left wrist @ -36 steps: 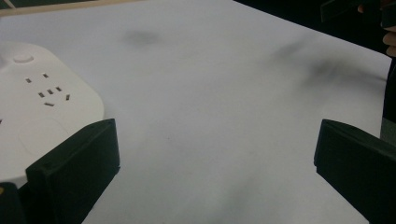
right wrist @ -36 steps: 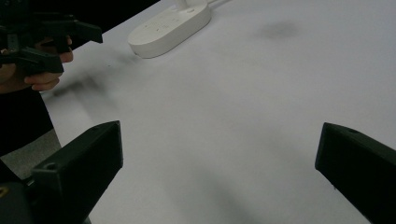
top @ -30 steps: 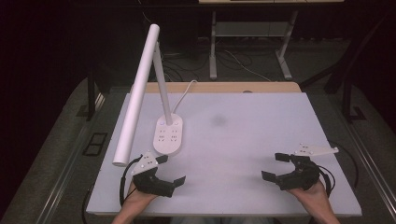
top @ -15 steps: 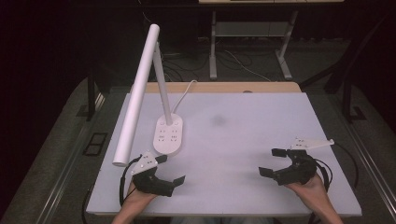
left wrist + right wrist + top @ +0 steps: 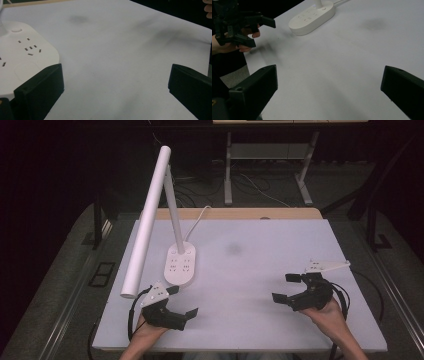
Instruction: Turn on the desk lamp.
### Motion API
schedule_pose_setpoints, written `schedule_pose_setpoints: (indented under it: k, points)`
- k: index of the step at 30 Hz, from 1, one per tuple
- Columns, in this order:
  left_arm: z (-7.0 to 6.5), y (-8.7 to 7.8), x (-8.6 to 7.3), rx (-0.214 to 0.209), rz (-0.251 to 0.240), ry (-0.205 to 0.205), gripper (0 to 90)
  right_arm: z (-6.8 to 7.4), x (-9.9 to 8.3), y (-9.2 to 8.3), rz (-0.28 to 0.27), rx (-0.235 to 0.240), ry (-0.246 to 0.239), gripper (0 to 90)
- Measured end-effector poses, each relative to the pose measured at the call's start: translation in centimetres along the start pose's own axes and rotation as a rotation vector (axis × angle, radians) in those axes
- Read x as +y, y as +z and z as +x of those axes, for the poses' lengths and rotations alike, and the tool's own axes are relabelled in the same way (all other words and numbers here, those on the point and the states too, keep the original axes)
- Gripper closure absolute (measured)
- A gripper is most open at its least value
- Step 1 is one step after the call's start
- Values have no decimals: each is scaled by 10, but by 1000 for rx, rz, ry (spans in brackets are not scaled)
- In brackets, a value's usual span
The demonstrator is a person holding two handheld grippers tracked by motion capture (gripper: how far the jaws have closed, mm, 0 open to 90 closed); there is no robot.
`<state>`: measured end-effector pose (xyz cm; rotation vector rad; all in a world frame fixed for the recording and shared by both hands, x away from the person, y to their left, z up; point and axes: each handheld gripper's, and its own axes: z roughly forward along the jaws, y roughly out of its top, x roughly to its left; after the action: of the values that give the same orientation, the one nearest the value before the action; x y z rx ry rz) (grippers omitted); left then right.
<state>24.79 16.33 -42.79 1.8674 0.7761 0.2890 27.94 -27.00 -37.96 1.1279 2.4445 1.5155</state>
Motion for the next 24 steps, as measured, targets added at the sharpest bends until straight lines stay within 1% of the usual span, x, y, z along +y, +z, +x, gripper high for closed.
schedule_pose_setpoints:
  k: [7,8,15,20,23,24]
  points:
    - [0,0,0,0,0,0,0,-5,8,3,-2,6,8,2]
    - [0,0,0,0,-1,-1,0,-6,10,4,-3,13,14,2]
    - [0,0,0,0,-2,-2,0,-8,21,10,2,23,6,2]
    - [0,0,0,-1,-2,-1,0,-9,32,19,22,33,-3,2]
    - [-1,0,0,-3,-4,0,0,-9,36,22,25,35,-7,3]
    - [-1,0,0,-4,-5,-1,0,-9,40,26,30,41,-6,3]
